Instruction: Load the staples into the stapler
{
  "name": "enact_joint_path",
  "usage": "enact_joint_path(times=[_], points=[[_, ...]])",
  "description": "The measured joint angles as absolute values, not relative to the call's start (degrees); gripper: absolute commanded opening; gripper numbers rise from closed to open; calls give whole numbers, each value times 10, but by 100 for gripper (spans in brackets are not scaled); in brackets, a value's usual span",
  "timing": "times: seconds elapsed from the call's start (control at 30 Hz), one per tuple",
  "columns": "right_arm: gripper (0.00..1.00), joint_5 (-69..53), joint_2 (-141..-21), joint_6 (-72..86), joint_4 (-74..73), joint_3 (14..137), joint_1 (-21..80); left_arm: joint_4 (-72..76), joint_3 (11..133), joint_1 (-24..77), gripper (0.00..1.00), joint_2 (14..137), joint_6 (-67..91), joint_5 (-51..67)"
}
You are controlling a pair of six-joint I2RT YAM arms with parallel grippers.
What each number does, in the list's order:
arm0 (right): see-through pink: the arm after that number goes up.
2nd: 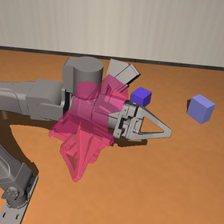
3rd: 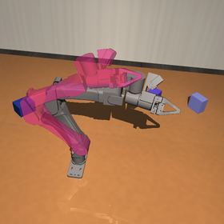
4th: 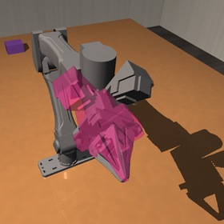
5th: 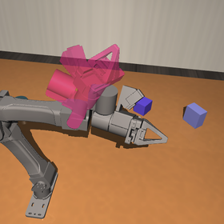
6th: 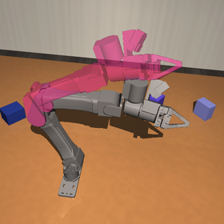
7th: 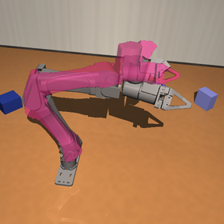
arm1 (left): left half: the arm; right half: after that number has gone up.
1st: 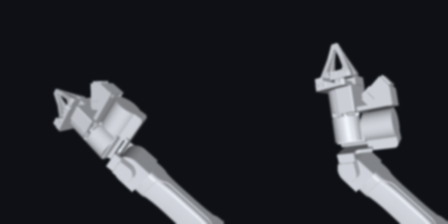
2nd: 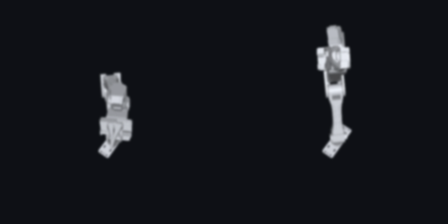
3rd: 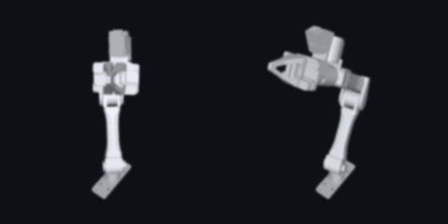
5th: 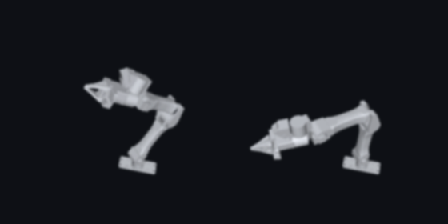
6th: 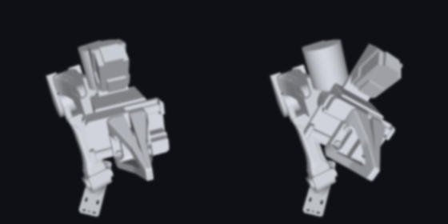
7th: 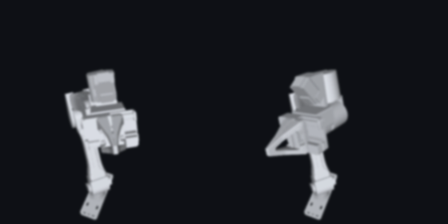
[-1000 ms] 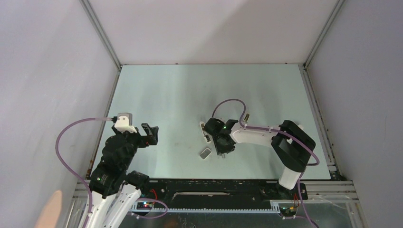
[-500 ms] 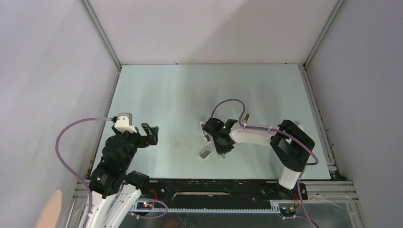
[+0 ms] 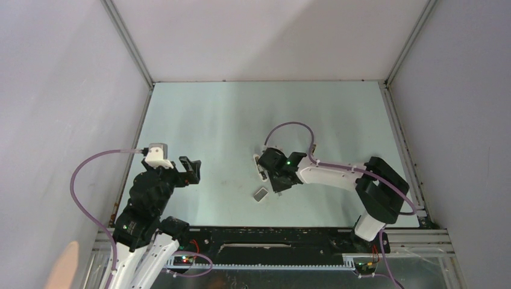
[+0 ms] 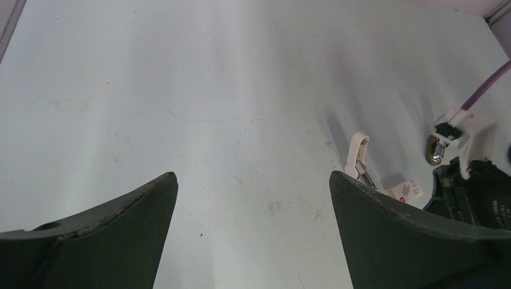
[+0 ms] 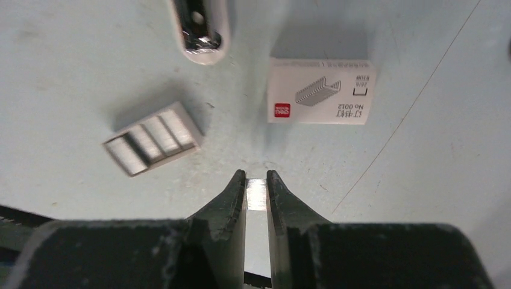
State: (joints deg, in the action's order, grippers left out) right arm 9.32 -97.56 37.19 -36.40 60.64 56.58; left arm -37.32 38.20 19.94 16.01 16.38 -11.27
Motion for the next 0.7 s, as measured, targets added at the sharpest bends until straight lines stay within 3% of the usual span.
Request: enact_joint_path(times=[0.23, 0.7], points=[[13, 122, -927, 323, -293, 606, 568, -373, 382, 199, 100, 153, 164, -112], [13, 141, -954, 209, -100, 606, 563, -373, 382, 195, 100, 149, 164, -106]])
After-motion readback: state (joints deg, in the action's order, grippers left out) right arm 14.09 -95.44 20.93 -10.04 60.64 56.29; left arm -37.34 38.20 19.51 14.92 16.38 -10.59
